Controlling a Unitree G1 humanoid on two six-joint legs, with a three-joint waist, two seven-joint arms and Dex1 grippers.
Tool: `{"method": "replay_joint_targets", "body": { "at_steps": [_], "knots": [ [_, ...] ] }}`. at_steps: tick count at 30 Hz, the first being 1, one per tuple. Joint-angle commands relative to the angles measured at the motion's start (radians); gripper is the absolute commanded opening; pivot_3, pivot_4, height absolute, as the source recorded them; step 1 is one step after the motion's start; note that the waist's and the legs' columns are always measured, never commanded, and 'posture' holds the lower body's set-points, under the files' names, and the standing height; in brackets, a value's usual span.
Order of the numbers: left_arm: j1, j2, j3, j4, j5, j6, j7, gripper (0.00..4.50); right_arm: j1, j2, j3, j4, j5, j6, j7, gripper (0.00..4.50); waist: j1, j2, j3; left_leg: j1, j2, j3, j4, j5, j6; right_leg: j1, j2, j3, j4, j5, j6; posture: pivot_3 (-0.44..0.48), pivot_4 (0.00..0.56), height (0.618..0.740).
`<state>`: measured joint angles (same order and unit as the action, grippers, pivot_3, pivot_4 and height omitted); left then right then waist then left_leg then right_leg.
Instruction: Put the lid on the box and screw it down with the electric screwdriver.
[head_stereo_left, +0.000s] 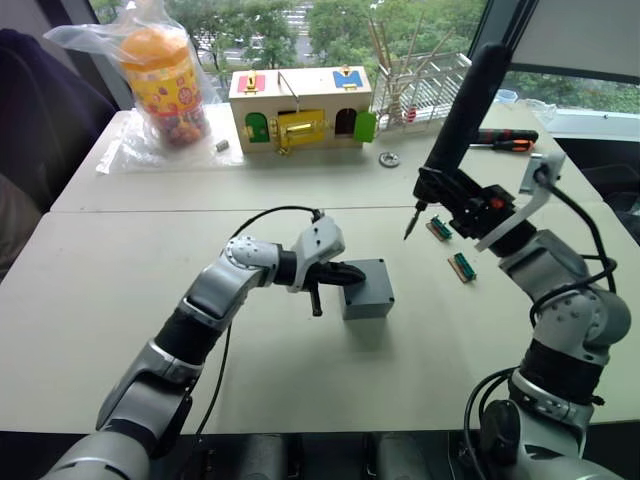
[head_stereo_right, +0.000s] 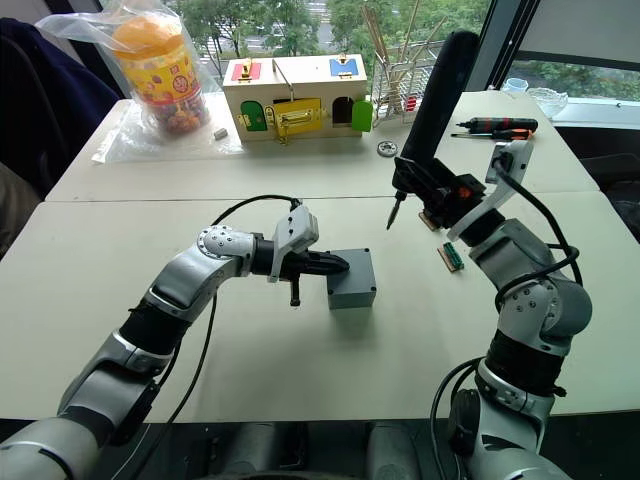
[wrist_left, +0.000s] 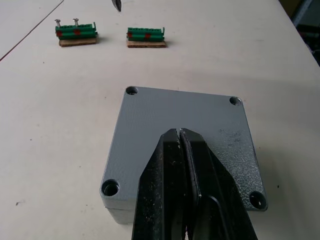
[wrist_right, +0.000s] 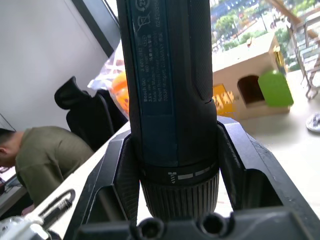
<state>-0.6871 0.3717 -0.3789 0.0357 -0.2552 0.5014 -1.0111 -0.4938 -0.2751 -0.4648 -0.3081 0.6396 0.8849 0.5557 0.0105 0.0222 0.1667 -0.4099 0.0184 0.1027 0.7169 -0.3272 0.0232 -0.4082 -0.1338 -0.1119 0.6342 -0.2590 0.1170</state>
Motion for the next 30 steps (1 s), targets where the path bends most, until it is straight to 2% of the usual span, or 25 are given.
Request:
{"method": "replay_joint_targets", "body": {
  "at_steps": [1,12,23,30],
  "knots": [
    [0.009,0.002,-0.013,-0.021,0.027,-0.009,0.0,0.0,0.005,-0.003,0.037,-0.075,0.053,-0.055,-0.001,1.74,0.0,0.0,0.0,0.0,0.0,0.0,0.0,0.0,0.0,0.0,0.0,0.0,0.0,0.0,0.0,0.0,0.15,0.708],
    [0.027,0.014,0.002,-0.054,0.023,0.021,-0.011,0.0,0.052,0.023,0.138,-0.043,0.046,-0.163,-0.041,1.74,0.001,0.0,0.0,0.0,0.0,0.0,0.0,0.0,0.0,0.0,0.0,0.0,0.0,0.0,0.0,0.0,0.15,0.708],
    [0.028,0.014,0.002,-0.064,0.022,0.034,-0.011,0.0,0.084,-0.005,0.158,-0.006,0.047,-0.207,-0.053,1.74,0.0,0.0,0.0,0.0,0.0,-0.001,0.0,0.0,0.0,0.0,0.0,0.0,0.0,0.0,0.0,0.0,0.15,0.708],
    [0.023,0.008,0.002,-0.059,0.023,0.034,-0.01,0.0,0.125,-0.027,0.223,0.002,0.0,-0.249,-0.034,1.74,0.001,0.0,0.0,0.0,0.0,-0.001,0.0,0.0,0.0,0.0,0.0,0.0,0.0,0.0,0.0,0.0,0.15,0.708]
  ]
}}
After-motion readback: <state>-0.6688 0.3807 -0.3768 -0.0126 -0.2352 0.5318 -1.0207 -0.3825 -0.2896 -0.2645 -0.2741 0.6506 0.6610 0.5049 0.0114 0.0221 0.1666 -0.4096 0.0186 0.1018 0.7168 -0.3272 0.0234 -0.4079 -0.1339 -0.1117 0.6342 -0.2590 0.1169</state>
